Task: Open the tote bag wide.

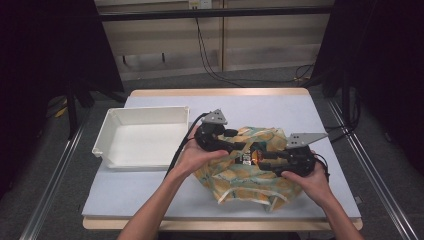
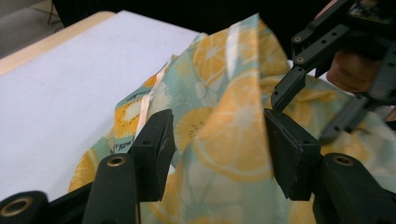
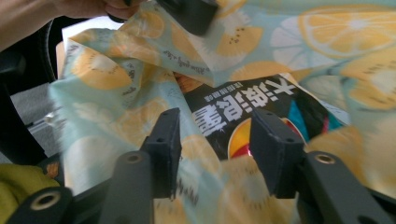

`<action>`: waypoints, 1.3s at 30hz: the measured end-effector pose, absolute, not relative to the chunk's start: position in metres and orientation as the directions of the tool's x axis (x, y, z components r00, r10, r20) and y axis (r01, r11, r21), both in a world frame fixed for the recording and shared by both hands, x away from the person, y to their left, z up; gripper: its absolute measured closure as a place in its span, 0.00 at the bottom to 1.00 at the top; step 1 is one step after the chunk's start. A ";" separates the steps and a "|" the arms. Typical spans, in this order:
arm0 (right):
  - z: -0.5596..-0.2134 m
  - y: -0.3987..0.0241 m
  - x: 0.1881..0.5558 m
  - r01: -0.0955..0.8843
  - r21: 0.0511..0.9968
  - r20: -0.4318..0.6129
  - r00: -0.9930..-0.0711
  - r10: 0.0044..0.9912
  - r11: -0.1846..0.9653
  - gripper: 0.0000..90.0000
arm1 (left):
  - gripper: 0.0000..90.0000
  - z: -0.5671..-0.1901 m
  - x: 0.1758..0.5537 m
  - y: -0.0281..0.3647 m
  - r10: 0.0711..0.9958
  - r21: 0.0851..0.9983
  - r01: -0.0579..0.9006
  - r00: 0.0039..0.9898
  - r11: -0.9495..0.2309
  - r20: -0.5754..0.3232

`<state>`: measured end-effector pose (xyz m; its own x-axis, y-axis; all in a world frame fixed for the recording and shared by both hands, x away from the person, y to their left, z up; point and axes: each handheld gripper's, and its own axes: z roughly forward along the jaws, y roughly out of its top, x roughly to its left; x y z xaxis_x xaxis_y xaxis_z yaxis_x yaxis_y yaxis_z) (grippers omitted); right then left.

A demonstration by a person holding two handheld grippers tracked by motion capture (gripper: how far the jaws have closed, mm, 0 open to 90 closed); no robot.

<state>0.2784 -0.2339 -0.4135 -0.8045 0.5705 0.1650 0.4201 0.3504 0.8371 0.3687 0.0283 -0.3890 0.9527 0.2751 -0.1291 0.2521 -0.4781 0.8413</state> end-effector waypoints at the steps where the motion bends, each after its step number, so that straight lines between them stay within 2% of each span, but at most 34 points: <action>1: -0.415 -0.231 0.281 0.423 0.832 0.168 -0.809 0.563 0.359 0.56 | 0.50 -0.391 0.370 0.026 0.280 0.830 0.254 0.952 -0.496 -0.124; 8: -0.430 -0.226 0.292 0.456 0.791 0.185 -0.814 0.551 0.407 0.41 | 0.69 -0.406 0.382 0.021 0.306 0.803 0.295 0.941 -0.518 -0.148; 13: -0.439 -0.229 0.289 0.455 0.772 0.172 -0.823 0.542 0.445 0.39 | 0.72 -0.414 0.389 0.019 0.322 0.790 0.322 0.932 -0.522 -0.167; 15: -0.443 -0.229 0.287 0.456 0.763 0.164 -0.822 0.545 0.459 0.43 | 0.74 -0.417 0.391 0.017 0.326 0.784 0.336 0.928 -0.522 -0.180; 17: -0.445 -0.231 0.283 0.454 0.763 0.164 -0.825 0.541 0.461 0.50 | 0.81 -0.417 0.394 0.017 0.323 0.772 0.339 0.929 -0.537 -0.183; 18: -0.445 -0.233 0.282 0.457 0.763 0.171 -0.824 0.540 0.457 0.56 | 0.87 -0.419 0.395 0.017 0.313 0.782 0.344 0.928 -0.520 -0.200; 20: -0.443 -0.237 0.279 0.465 0.765 0.188 -0.823 0.536 0.446 0.68 | 0.92 -0.419 0.396 0.017 0.324 0.781 0.353 0.924 -0.516 -0.203; 22: -0.441 -0.241 0.275 0.456 0.773 0.189 -0.828 0.527 0.440 0.82 | 0.96 -0.419 0.397 0.016 0.327 0.779 0.356 0.922 -0.516 -0.205; 25: -0.437 -0.244 0.268 0.439 0.785 0.184 -0.839 0.512 0.437 0.97 | 0.98 -0.419 0.401 0.014 0.346 0.767 0.367 0.916 -0.526 -0.201; 30: -0.435 -0.245 0.253 0.416 0.790 0.177 -0.859 0.481 0.451 0.99 | 0.98 -0.423 0.404 0.011 0.363 0.764 0.385 0.908 -0.518 -0.212; 35: -0.439 -0.244 0.241 0.399 0.781 0.167 -0.875 0.454 0.481 0.92 | 0.99 -0.427 0.405 0.011 0.375 0.754 0.392 0.903 -0.526 -0.209; 39: -0.448 -0.248 0.232 0.415 0.755 0.184 -0.877 0.444 0.507 0.96 | 0.99 -0.429 0.406 0.012 0.382 0.750 0.393 0.902 -0.532 -0.202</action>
<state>0.2321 -0.2480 -0.4484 -0.8771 0.4439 0.1836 0.4149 0.5073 0.7553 0.4062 0.0116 -0.4289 0.9018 0.3820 -0.2021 0.3933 -0.5319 0.7499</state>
